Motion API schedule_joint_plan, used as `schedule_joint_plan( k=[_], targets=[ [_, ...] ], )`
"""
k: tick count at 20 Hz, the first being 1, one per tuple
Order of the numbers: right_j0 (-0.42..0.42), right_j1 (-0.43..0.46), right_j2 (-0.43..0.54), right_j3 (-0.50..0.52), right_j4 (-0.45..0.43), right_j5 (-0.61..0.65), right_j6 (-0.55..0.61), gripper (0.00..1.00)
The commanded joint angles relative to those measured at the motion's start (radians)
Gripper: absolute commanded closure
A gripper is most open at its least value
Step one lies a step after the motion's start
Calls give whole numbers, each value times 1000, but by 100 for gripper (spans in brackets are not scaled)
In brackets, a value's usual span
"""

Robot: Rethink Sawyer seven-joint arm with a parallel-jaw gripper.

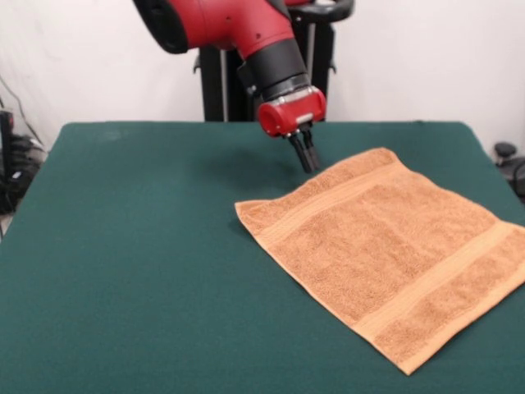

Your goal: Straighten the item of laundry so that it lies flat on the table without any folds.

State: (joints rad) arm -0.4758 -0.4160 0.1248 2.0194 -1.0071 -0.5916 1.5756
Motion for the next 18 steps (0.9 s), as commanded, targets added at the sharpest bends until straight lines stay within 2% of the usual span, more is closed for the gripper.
schedule_joint_plan(
  k=[1, 18],
  targets=[
    [34, 94, 28, -128, 54, -90, 81, 100],
    [66, 174, 1, -208, 87, -116, 55, 100]
  ],
)
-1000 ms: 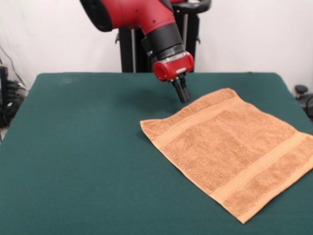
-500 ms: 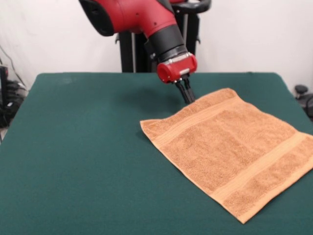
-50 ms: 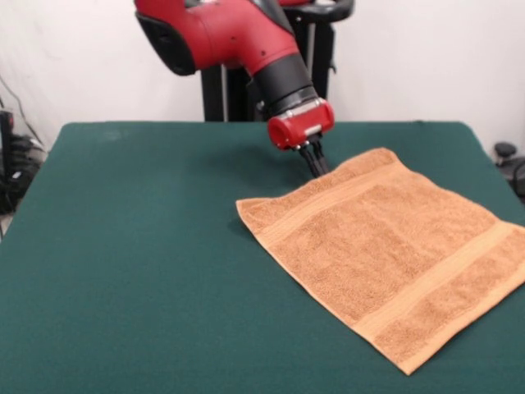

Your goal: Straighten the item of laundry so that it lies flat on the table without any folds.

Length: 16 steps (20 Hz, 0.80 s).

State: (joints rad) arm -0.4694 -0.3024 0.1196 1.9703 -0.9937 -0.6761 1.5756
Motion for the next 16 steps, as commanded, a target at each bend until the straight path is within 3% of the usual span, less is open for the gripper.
schedule_joint_plan(
  k=[1, 8, 16],
  targets=[
    [61, 62, 6, -160, 75, -35, 53, 100],
    [59, 97, 1, -186, 71, -70, 38, 100],
    [81, 44, -17, -151, 72, -26, 77, 100]
  ],
)
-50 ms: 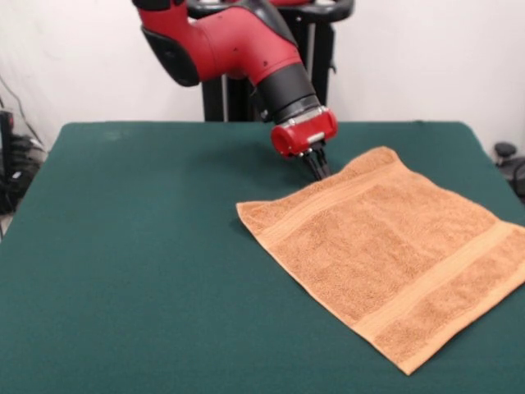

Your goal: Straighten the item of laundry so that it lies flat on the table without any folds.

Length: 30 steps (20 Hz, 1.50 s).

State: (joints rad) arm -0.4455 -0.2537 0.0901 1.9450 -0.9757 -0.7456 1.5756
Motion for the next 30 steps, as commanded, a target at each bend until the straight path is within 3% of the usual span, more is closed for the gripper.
schedule_joint_plan(
  k=[1, 6, 11, 15, 23, 30],
  targets=[
    [58, -7, 11, -125, 52, 47, 81, 100],
    [48, -58, 23, -93, 19, 84, 117, 100],
    [25, -173, 61, -17, -55, 247, 180, 100],
    [-1, -253, 108, 36, -66, 322, 207, 100],
    [-24, -330, 146, 103, -34, 307, 213, 100],
    [-11, -333, 138, 118, 2, 224, 209, 100]
  ],
)
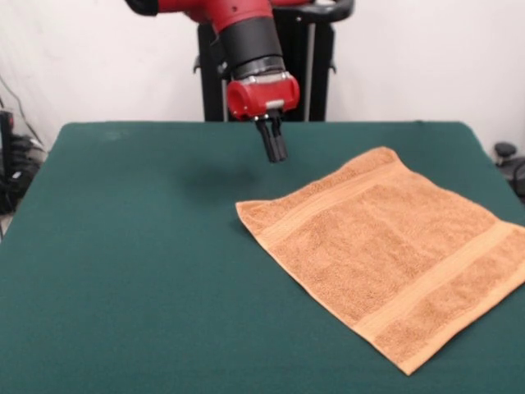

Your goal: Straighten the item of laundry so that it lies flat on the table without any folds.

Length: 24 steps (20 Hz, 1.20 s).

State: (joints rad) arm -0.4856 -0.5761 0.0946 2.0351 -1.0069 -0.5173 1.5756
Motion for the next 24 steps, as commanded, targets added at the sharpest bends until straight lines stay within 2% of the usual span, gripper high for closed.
schedule_joint_plan(
  k=[1, 9, 19, 24],
  targets=[
    [28, -8, 137, 25, 34, -11, 210, 100],
    [36, 71, 135, -17, 50, -106, 194, 100],
    [1, 113, 164, -41, -19, -159, 203, 100],
    [2, 164, 158, -76, -20, -185, 180, 100]
  ],
)
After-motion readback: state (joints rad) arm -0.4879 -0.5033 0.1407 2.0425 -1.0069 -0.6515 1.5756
